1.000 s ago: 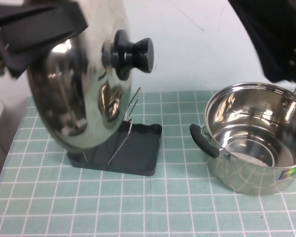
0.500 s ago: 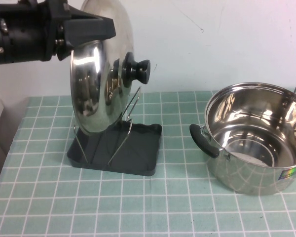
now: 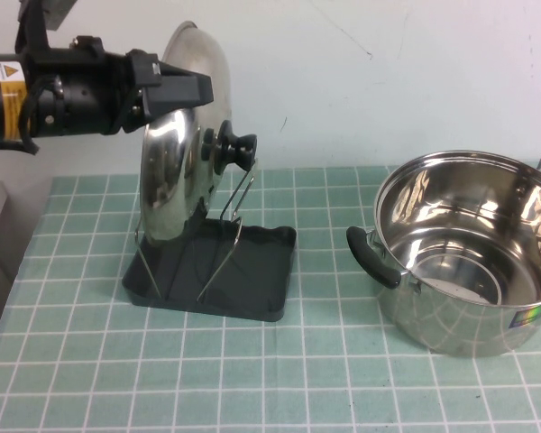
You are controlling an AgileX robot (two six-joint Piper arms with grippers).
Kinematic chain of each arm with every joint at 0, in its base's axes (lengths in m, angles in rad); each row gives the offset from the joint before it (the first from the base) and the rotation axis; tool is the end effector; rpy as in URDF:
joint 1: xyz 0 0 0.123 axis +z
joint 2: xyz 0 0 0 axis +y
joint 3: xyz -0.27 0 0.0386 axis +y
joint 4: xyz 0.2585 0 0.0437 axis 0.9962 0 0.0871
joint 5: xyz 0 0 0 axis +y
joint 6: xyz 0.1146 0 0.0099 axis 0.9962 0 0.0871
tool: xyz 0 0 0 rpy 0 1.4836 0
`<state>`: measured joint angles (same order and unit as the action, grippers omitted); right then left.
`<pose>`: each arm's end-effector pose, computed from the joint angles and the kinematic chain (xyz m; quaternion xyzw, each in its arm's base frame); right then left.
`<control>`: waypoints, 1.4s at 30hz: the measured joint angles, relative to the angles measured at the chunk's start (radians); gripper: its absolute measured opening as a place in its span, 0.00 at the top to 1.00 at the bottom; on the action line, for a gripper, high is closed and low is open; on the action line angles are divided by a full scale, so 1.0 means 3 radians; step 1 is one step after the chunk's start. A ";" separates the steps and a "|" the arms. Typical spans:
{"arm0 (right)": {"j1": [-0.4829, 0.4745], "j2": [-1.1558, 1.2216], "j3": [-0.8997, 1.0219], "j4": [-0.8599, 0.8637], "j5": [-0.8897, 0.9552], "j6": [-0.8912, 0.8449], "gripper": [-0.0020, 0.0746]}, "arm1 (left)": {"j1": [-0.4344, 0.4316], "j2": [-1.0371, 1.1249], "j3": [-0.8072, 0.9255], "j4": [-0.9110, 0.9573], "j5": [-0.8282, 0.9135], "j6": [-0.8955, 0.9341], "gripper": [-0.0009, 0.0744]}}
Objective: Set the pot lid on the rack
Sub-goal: Place the pot lid on the pot rack
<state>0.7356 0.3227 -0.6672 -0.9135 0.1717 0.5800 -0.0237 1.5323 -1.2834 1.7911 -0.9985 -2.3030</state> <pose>0.0792 0.0506 0.4101 -0.2470 0.5294 0.1260 0.8018 0.3453 -0.1025 0.3421 0.1156 0.7880 -0.4726 0.3773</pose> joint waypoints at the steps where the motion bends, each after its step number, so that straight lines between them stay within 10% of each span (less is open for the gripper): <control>1: 0.0000 0.0000 0.0000 0.0000 0.0008 0.0000 0.98 | 0.0000 0.0035 0.0000 0.0000 -0.0007 0.0018 0.95; 42: 0.0000 0.0000 0.0000 0.0013 0.0037 0.0012 0.98 | -0.0336 0.0610 0.0000 0.0000 0.0169 0.0484 0.95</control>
<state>0.7356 0.3227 -0.6672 -0.9096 0.1827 0.5836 -0.1244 1.7152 -1.2834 1.7911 -0.9477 -2.1577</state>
